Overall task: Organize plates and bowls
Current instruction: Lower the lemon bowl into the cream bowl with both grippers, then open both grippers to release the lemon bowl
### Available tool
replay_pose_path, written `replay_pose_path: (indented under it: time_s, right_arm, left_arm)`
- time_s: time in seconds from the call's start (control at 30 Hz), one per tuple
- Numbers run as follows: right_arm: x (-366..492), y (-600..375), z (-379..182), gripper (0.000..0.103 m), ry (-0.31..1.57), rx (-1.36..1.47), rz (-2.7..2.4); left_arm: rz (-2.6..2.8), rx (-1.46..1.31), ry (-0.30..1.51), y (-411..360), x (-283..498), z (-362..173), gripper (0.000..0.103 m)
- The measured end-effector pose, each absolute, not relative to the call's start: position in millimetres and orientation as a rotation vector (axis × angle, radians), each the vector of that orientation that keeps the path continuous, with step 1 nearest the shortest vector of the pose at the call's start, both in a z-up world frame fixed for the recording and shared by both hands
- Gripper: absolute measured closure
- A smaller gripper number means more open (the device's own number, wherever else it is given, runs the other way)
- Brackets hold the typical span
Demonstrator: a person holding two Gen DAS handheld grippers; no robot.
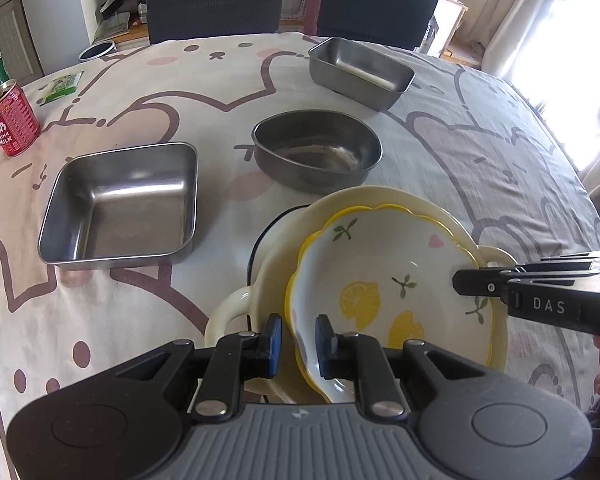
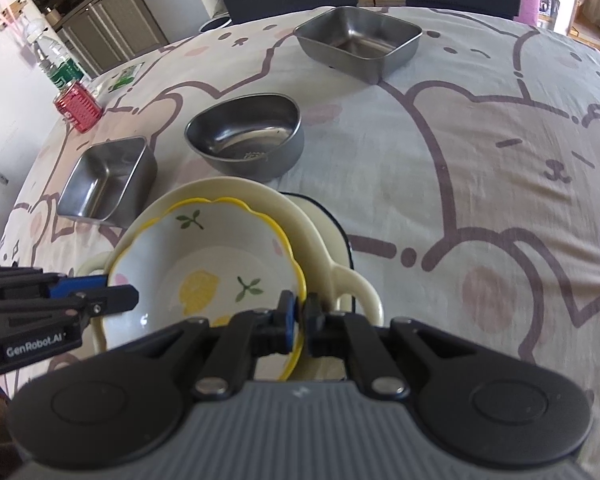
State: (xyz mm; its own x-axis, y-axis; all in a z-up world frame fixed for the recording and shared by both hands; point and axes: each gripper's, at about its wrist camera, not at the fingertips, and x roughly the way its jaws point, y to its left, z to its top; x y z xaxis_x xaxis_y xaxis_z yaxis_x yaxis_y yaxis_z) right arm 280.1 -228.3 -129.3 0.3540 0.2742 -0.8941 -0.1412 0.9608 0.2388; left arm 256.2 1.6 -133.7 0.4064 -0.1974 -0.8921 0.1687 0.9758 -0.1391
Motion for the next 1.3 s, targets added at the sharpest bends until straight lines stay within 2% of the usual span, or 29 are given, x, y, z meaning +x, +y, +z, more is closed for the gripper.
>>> replay_pose_path:
  time_s: [0.27,0.4,0.67,0.93,1.0,1.1,1.2,1.23,1.3]
  right_arm:
    - [277,-231,-128,0.092,1.227,0.135,0.295]
    - [275,-236,-126,0.086,1.231,0.168,0.308]
    - [269,-237,-119,0.082,1.209,0.16,0.317]
    - [261,-237,-107,0.064,1.16,0.134,0.311]
    - [260,-238,-105,0.063,1.154,0.131,0.31]
    - [257,-239,-103,0.058,1.142,0.129,0.306]
    - [253,-240,-99,0.048,1.122,0.126,0.296]
    - [253,-241,-98,0.045,1.116,0.125,0.292]
    - [252,-243,-96,0.037,1.102,0.132,0.279]
  left_arm:
    - [-0.233,-0.026,1.132,1,257,-134,0.084]
    - [-0.234,-0.029,1.134,1,257,-134,0.083]
    - [-0.246,-0.027,1.119,-2,252,-128,0.067]
    - [-0.246,-0.037,1.096,-1,245,-117,0.06]
    - [-0.248,-0.041,1.087,0,243,-114,0.056]
    - [-0.247,-0.041,1.074,2,240,-111,0.048]
    - [-0.238,-0.041,1.053,4,237,-107,0.033]
    - [-0.232,-0.042,1.042,5,237,-106,0.025]
    - [-0.226,-0.047,1.024,9,237,-104,0.019]
